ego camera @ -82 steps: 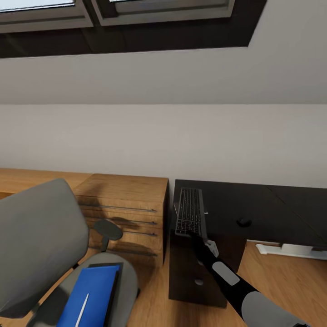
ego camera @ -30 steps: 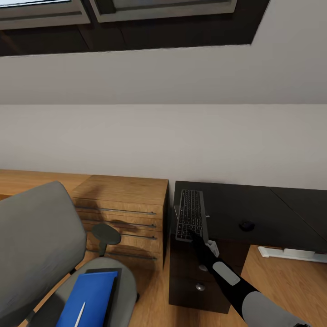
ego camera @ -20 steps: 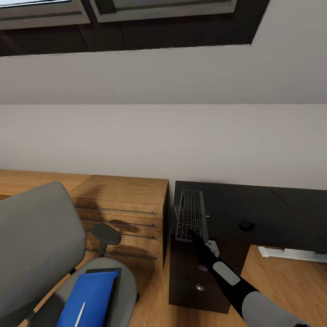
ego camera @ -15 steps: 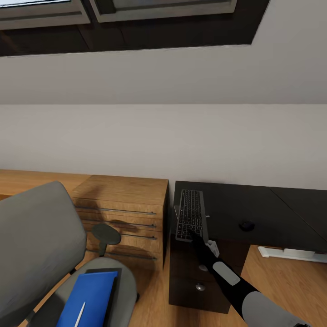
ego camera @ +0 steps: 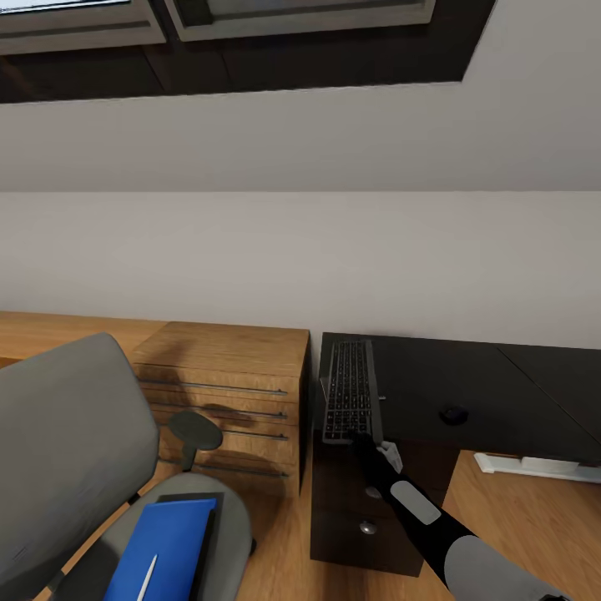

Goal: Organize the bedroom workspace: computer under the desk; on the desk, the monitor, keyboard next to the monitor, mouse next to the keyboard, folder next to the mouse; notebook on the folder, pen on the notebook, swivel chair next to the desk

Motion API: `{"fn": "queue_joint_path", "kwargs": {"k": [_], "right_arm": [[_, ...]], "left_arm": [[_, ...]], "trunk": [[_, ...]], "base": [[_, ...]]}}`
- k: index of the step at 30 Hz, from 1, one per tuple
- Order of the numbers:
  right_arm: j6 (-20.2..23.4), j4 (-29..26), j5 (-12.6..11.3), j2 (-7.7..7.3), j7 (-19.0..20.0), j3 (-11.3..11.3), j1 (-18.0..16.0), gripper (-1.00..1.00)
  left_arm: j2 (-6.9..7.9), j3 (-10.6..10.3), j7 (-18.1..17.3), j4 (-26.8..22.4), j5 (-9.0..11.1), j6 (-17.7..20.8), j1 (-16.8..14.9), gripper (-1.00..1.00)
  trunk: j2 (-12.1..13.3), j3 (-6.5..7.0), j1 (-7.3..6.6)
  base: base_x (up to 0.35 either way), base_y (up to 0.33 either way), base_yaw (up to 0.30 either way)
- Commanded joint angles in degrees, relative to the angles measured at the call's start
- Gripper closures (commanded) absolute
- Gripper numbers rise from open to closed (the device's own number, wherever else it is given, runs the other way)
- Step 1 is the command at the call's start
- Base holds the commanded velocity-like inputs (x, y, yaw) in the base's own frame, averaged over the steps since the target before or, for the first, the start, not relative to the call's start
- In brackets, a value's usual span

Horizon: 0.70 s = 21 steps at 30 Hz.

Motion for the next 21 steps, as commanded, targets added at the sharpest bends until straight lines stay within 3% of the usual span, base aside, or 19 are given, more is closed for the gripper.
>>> {"fn": "queue_joint_path", "kwargs": {"k": [1,8,21], "right_arm": [[0.0,0.0,-0.7,-0.07,0.2,0.3,0.0,1.00],[0.0,0.1,-0.7,-0.21,3.3,0.3,0.0,1.00],[0.0,0.1,-0.6,-0.19,3.9,0.4,0.0,1.00]], "left_arm": [[0.00,0.2,-0.5,-0.1,0.4,0.0,0.0,-1.00],[0.00,0.2,-0.5,-0.1,0.4,0.0,0.0,-1.00],[-0.01,0.2,-0.4,-0.1,0.4,0.0,0.0,-1.00]], "trunk": [[0.0,-0.05,0.00],[0.0,-0.05,0.00],[0.0,-0.05,0.00]], "base": [[0.000,0.000,0.000],[0.000,0.000,0.000],[0.000,0.000,0.000]]}}
